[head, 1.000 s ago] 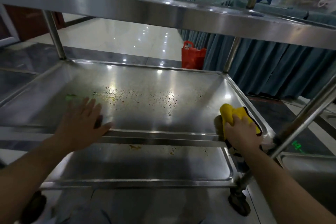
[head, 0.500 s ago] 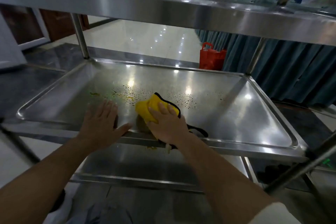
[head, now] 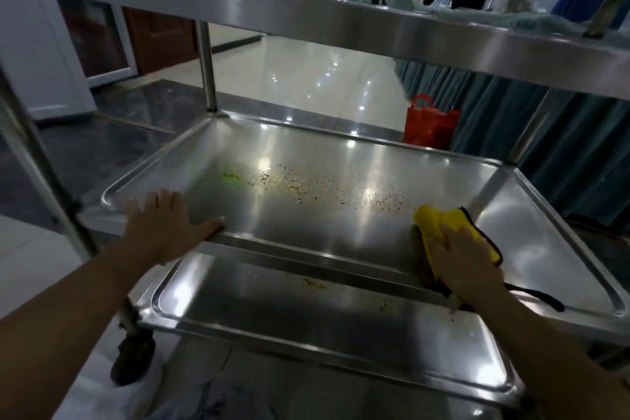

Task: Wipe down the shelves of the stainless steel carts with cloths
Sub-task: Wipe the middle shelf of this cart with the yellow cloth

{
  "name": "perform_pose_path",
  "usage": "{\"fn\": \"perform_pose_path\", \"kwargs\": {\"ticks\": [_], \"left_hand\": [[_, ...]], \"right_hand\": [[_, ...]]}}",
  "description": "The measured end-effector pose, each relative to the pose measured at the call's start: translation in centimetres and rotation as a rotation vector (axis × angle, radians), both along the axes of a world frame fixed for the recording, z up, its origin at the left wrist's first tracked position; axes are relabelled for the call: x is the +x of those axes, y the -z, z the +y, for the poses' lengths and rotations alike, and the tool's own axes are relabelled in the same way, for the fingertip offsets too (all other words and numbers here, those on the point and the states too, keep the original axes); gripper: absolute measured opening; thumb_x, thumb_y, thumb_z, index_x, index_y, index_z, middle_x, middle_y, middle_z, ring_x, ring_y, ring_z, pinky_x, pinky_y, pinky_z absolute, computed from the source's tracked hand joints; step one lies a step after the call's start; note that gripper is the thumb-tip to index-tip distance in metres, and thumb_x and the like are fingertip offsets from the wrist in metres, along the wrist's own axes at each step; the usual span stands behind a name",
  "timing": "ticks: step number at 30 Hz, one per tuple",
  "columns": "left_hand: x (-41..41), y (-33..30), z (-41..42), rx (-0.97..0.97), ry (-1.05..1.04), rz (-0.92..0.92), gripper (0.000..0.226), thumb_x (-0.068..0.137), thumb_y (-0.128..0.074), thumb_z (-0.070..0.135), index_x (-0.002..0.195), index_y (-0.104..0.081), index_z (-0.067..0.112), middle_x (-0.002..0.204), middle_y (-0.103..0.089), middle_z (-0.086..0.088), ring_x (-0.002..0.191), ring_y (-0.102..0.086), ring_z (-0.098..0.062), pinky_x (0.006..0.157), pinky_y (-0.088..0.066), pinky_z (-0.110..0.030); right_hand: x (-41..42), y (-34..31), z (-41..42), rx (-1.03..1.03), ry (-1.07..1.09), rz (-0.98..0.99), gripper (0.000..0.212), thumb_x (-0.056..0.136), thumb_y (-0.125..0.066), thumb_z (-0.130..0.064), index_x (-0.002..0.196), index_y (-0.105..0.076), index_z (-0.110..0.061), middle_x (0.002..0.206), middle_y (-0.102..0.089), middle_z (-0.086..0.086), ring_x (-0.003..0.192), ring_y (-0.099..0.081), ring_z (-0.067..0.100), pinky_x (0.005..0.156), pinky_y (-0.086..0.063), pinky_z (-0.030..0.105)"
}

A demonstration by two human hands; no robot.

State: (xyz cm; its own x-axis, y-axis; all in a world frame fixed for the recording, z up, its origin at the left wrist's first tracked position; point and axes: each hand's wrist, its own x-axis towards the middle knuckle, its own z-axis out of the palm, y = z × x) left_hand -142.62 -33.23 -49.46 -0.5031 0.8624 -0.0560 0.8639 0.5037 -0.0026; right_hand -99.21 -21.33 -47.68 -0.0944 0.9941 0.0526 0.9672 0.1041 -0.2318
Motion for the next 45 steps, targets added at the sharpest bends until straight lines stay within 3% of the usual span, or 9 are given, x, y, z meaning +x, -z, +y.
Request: {"fn": "perform_pose_path", "kwargs": {"ticks": [6, 12, 14, 17, 22, 26, 30, 39, 45], "left_hand": [[-0.7, 0.6, -0.7, -0.015, -0.014, 0.0, 0.129, 0.06, -0.006, 0.092, 0.15, -0.013, 0.0, 0.159, -0.012, -0.019, 0.146, -0.012, -0.036, 0.117, -0.006, -0.055], [-1.0, 0.8, -0.8, 0.036, -0.001, -0.01, 0.12, 0.069, -0.013, 0.09, 0.152, -0.012, 0.004, 0.16, -0.011, -0.016, 0.146, -0.012, -0.034, 0.118, -0.012, -0.049], [-2.0, 0.4, -1.2, 0.057, 0.053, -0.037, 0.112, 0.072, -0.02, 0.091, 0.148, -0.025, 0.009, 0.155, -0.027, -0.012, 0.142, -0.024, -0.031, 0.115, -0.022, -0.047], [-4.1, -0.3, -2.7, 0.121, 0.121, -0.013, 0.087, 0.07, -0.017, 0.092, 0.114, -0.047, 0.024, 0.115, -0.054, 0.002, 0.121, -0.046, -0.025, 0.108, -0.029, -0.052], [-4.5, 0.7, -3.5, 0.126, -0.013, 0.025, 0.128, 0.059, -0.001, 0.094, 0.15, -0.019, 0.007, 0.159, -0.018, -0.012, 0.148, -0.012, -0.026, 0.119, -0.009, -0.048], [-4.7, 1.4, -3.2, 0.198, -0.003, 0.055, 0.123, 0.064, -0.002, 0.095, 0.146, -0.029, 0.007, 0.152, -0.034, -0.009, 0.141, -0.027, -0.029, 0.116, -0.018, -0.049], [-5.2, 1.6, -3.1, 0.209, 0.028, 0.018, 0.137, 0.054, -0.002, 0.1, 0.151, -0.017, 0.004, 0.158, -0.024, -0.013, 0.143, -0.023, -0.031, 0.118, -0.015, -0.047], [-5.4, 1.8, -3.6, 0.34, 0.055, -0.065, 0.144, 0.049, -0.022, 0.098, 0.152, 0.0, 0.001, 0.16, -0.014, -0.017, 0.148, -0.017, -0.027, 0.12, -0.015, -0.042], [-6.0, 1.5, -3.2, 0.312, 0.071, -0.122, 0.147, 0.047, -0.028, 0.101, 0.152, 0.007, 0.003, 0.161, -0.016, -0.012, 0.147, -0.019, -0.026, 0.118, -0.021, -0.042]], "right_hand": [[-13.3, 0.3, -2.9, -0.107, -0.203, 0.032, 0.056, 0.097, -0.018, -0.054, 0.148, -0.015, -0.03, 0.159, -0.003, 0.011, 0.144, -0.002, 0.04, 0.113, -0.009, 0.062], [-24.8, -0.1, -3.9, -0.141, -0.626, 0.005, 0.053, 0.094, -0.013, -0.064, 0.144, -0.016, -0.049, 0.161, 0.002, -0.005, 0.147, 0.006, 0.028, 0.111, -0.005, 0.061], [-24.6, 0.0, -3.3, -0.144, -0.707, -0.017, 0.054, 0.094, -0.017, -0.064, 0.145, -0.014, -0.049, 0.16, 0.003, -0.007, 0.147, 0.008, 0.025, 0.112, -0.007, 0.058], [-21.5, 0.2, -2.4, -0.129, -0.754, -0.022, 0.053, 0.094, -0.023, -0.063, 0.145, -0.015, -0.05, 0.16, 0.0, -0.01, 0.147, 0.005, 0.022, 0.115, -0.012, 0.055], [-15.4, 0.4, -2.3, -0.084, -0.626, -0.084, 0.063, 0.083, -0.006, -0.073, 0.143, -0.005, -0.055, 0.159, 0.004, -0.014, 0.147, 0.005, 0.02, 0.115, -0.016, 0.051], [-15.8, 0.4, -2.6, -0.079, -0.713, -0.129, 0.05, 0.076, 0.008, -0.073, 0.125, 0.018, -0.071, 0.157, 0.017, -0.016, 0.146, 0.013, 0.02, 0.116, -0.009, 0.052], [-21.0, 0.0, -1.8, -0.132, -0.821, -0.115, 0.039, 0.084, -0.001, -0.07, 0.119, 0.014, -0.077, 0.156, 0.016, -0.017, 0.145, 0.017, 0.018, 0.115, -0.002, 0.055], [-41.0, 1.4, -1.0, -0.04, -0.9, -0.122, 0.052, 0.09, -0.015, -0.067, 0.14, -0.009, -0.056, 0.16, 0.001, -0.008, 0.146, 0.002, 0.032, 0.108, -0.006, 0.065], [-42.0, 1.1, -0.7, -0.029, -0.905, -0.089, 0.056, 0.089, -0.023, -0.067, 0.142, -0.014, -0.051, 0.16, -0.005, -0.005, 0.146, -0.003, 0.031, 0.111, -0.011, 0.061]]}}
